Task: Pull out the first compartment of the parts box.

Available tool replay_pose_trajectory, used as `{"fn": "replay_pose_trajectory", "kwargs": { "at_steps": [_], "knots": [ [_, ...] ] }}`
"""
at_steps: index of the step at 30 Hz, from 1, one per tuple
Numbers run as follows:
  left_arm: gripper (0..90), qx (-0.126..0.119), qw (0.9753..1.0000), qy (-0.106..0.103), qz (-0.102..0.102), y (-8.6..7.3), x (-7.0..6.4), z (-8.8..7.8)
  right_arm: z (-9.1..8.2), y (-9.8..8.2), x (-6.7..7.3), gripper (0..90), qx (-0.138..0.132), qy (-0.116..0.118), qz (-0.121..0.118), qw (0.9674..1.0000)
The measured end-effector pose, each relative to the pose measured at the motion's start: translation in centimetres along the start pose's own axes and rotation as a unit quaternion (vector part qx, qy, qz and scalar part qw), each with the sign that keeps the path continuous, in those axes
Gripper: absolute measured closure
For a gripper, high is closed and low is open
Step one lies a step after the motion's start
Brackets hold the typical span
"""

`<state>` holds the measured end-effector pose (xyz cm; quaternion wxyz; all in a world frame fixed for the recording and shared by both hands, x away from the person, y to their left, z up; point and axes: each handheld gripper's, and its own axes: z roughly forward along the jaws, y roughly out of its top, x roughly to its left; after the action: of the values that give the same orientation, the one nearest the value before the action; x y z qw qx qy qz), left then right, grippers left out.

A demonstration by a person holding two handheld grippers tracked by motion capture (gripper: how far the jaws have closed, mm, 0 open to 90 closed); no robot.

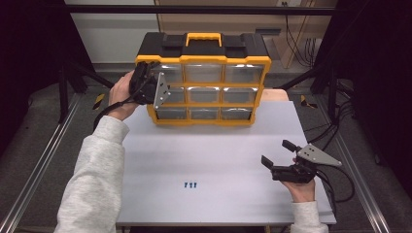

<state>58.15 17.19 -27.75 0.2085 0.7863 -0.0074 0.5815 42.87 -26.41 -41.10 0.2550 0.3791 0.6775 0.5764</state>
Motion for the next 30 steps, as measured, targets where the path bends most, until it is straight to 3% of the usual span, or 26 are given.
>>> {"fn": "replay_pose_trajectory", "kwargs": {
  "at_steps": [5,20,30],
  "knots": [
    [24.1,-0.001,0.9998,0.004,0.018,-0.07,-0.08,0.11,-0.01,0.00,-0.01,0.5,0.000,0.000,-0.001,1.0000],
    [30.9,0.004,0.9988,0.021,0.045,-0.29,-0.38,0.19,0.03,-0.01,0.00,0.5,-0.001,0.001,0.001,1.0000],
    [47.3,0.011,0.9957,0.056,0.073,-0.20,-0.52,0.17,-0.04,0.04,0.02,0.5,0.000,0.001,0.004,1.0000]
  ]
}}
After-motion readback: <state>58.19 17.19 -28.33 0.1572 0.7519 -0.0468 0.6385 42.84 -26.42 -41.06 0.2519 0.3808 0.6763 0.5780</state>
